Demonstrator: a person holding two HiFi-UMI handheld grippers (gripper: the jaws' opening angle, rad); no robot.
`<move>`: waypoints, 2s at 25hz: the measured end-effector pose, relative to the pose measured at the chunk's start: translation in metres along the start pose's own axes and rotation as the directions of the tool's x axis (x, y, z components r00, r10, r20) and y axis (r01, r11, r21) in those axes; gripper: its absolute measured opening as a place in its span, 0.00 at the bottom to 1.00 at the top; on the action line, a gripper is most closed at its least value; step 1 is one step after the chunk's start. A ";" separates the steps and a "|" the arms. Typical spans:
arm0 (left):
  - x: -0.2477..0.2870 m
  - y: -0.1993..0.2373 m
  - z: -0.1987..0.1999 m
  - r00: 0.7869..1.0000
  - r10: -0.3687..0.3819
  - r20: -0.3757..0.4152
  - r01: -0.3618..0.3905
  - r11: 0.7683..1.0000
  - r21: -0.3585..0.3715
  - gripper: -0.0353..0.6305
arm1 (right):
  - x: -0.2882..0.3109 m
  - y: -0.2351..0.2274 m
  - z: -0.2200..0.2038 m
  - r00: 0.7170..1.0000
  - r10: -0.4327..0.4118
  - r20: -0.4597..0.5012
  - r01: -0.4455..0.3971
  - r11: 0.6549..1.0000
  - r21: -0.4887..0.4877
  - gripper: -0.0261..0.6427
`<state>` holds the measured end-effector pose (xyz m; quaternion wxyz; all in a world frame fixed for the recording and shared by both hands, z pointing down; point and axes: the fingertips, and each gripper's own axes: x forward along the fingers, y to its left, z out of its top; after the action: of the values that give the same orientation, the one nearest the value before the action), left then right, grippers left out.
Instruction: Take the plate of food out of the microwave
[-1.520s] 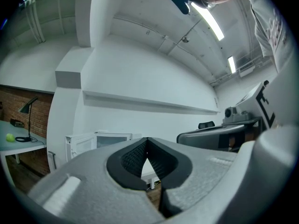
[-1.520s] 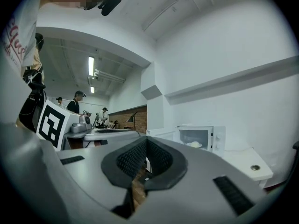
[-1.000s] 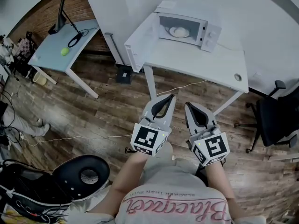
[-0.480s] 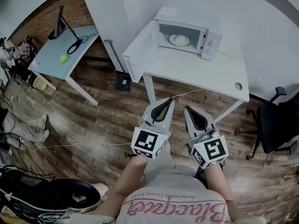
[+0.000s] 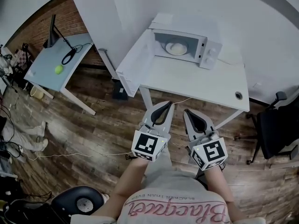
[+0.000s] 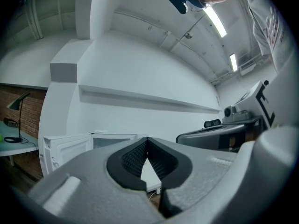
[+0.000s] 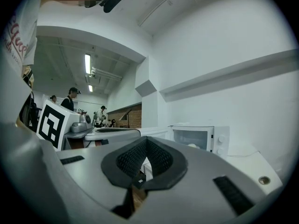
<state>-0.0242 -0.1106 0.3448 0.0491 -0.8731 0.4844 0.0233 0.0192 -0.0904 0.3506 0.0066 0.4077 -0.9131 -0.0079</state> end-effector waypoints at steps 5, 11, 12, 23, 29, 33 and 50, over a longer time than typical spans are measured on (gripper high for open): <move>0.033 0.019 -0.004 1.000 -0.016 -0.002 0.016 1.000 -0.005 0.06 | 0.027 -0.028 0.001 1.000 -0.022 -0.003 0.022 1.000 0.008 0.06; 0.072 0.041 -0.009 0.999 -0.033 -0.008 0.033 0.999 -0.012 0.06 | 0.059 -0.057 0.001 0.999 -0.041 -0.012 0.041 0.999 0.011 0.06; 0.077 0.044 -0.010 0.999 -0.039 -0.009 0.039 0.999 -0.015 0.06 | 0.064 -0.061 0.000 0.999 -0.045 -0.014 0.045 0.999 0.011 0.06; 0.134 0.092 -0.018 0.998 -0.066 -0.019 0.065 0.997 -0.031 0.06 | 0.122 -0.100 -0.002 0.997 -0.066 -0.040 0.066 0.998 0.000 0.06; 0.164 0.119 -0.029 0.995 -0.090 -0.041 0.089 0.996 -0.027 0.06 | 0.162 -0.117 -0.003 0.995 -0.082 -0.050 0.082 0.997 0.001 0.06; 0.182 0.133 -0.032 0.992 -0.123 -0.025 0.121 0.991 -0.051 0.06 | 0.183 -0.128 -0.006 0.995 -0.087 -0.059 0.087 0.996 -0.007 0.06; 0.252 0.160 -0.063 0.990 -0.128 -0.067 0.122 0.989 -0.086 0.06 | 0.224 -0.187 -0.019 0.989 -0.115 -0.090 0.116 0.993 0.003 0.06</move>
<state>-0.0265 -0.4145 0.3754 -0.0028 -0.9033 0.4289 0.0084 0.0098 -0.3821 0.3675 0.0453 0.4598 -0.8867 0.0138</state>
